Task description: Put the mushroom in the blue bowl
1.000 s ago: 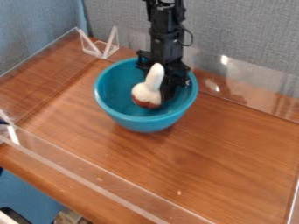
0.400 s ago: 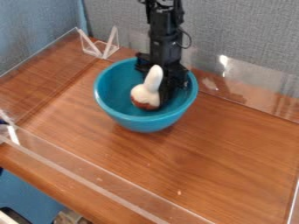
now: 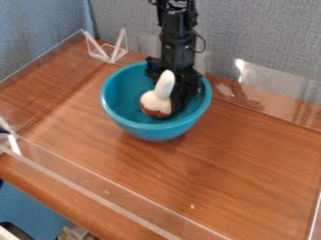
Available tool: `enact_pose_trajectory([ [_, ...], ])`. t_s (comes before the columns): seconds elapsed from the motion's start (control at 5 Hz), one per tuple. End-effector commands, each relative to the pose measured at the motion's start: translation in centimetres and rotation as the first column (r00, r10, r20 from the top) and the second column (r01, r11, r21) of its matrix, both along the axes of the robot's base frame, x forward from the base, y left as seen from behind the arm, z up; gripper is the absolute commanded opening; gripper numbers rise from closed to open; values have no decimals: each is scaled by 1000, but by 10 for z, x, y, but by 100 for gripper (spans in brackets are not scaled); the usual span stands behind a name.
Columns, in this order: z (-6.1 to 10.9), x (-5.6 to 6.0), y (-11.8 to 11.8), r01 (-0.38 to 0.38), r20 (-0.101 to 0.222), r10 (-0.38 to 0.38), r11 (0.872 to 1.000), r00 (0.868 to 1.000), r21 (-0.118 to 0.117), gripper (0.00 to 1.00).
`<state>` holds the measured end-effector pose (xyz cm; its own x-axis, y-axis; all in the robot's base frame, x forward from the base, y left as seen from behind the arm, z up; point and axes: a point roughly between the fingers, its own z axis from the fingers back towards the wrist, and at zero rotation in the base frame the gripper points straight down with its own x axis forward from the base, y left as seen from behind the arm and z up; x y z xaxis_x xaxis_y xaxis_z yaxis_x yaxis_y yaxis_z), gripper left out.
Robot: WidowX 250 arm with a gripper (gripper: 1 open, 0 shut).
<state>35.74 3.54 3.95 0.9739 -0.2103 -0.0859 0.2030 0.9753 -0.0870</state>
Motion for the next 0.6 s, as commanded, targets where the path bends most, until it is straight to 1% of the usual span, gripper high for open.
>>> enact_pose_trajectory([
  [0.0, 17, 10, 8, 0, 62, -1, 1000, 998, 10, 0],
  [0.4, 16, 11, 10, 2, 60, -3, 1000, 998, 10, 0],
])
